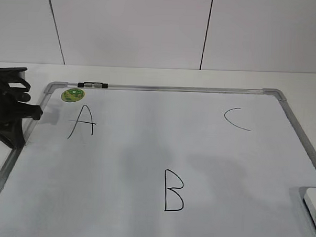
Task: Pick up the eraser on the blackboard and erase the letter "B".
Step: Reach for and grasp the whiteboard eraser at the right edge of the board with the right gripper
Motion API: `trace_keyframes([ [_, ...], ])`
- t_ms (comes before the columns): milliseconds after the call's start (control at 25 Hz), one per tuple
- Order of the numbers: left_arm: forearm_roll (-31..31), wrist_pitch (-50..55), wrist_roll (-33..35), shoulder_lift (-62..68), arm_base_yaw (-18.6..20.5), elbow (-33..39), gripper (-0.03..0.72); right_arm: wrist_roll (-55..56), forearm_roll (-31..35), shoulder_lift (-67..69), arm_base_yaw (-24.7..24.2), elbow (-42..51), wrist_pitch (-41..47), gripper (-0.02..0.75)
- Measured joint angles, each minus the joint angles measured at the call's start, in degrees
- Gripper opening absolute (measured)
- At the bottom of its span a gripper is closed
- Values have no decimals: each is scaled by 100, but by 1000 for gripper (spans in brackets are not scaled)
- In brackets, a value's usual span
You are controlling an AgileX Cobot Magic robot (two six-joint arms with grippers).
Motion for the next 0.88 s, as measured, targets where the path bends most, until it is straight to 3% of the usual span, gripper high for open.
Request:
trace_keyframes([
  [520, -9, 13, -13, 0, 0, 0, 20, 11, -33, 94, 0, 0, 398, 584],
  [880, -9, 22, -22, 0, 0, 0, 20, 230, -43, 837, 0, 0, 459, 638],
])
